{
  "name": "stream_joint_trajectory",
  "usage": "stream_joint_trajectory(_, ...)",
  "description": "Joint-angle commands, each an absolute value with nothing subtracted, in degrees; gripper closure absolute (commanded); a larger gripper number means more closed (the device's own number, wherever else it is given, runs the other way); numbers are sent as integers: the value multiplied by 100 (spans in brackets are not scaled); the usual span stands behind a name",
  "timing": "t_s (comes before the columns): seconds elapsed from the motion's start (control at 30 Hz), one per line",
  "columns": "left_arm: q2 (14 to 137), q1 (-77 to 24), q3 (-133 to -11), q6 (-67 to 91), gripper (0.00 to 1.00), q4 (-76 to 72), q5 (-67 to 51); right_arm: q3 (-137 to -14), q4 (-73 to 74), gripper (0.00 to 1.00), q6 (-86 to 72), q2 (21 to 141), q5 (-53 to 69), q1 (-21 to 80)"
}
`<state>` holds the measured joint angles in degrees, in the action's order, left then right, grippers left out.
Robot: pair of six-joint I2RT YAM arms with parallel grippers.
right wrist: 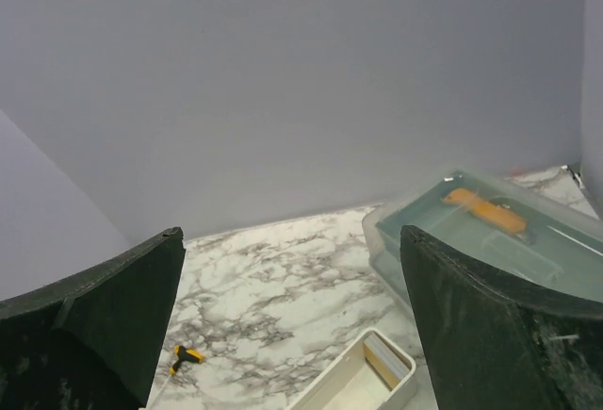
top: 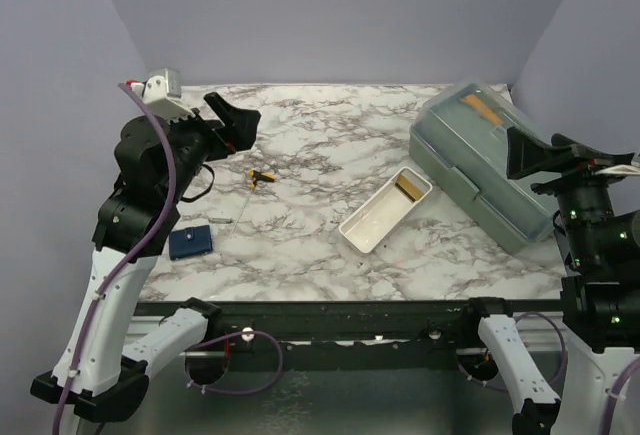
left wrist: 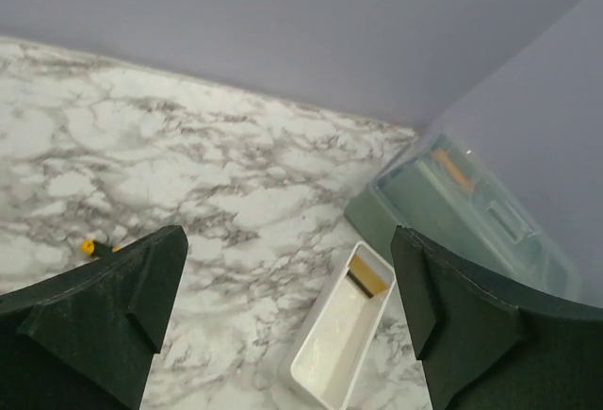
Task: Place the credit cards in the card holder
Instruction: Open the card holder at the center of the board.
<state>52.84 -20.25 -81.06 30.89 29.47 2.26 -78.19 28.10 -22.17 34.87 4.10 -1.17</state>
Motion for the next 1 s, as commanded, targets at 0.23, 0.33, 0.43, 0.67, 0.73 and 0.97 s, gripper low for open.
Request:
stream_joint_trajectory(0.23,6007,-1363,-7122,3587,1,4919,1632,-6998,2664,0,-2721,3892,1676,-88)
stream_joint_trajectory(0.33,6054,-213,-6427,3990,1,4625,814,-6872,2834,0,-2954,4067,1798,-88)
stream_joint_trajectory(0.43,6110,741,-5841,4601,1,4432,440,-6838,2982,0,-2823,4196,2198,-88)
stream_joint_trajectory(0.67,5941,1568,-4636,5736,1,3784,521,-6494,2429,0,-2705,4214,3671,-88)
stream_joint_trajectory(0.73,5967,1697,-4401,5884,1,3675,599,-6490,2387,0,-2687,4302,3992,-88)
stream_joint_trajectory(0.97,6077,1722,-4054,6446,1,4390,938,-6602,2739,0,-2260,4735,4632,-88)
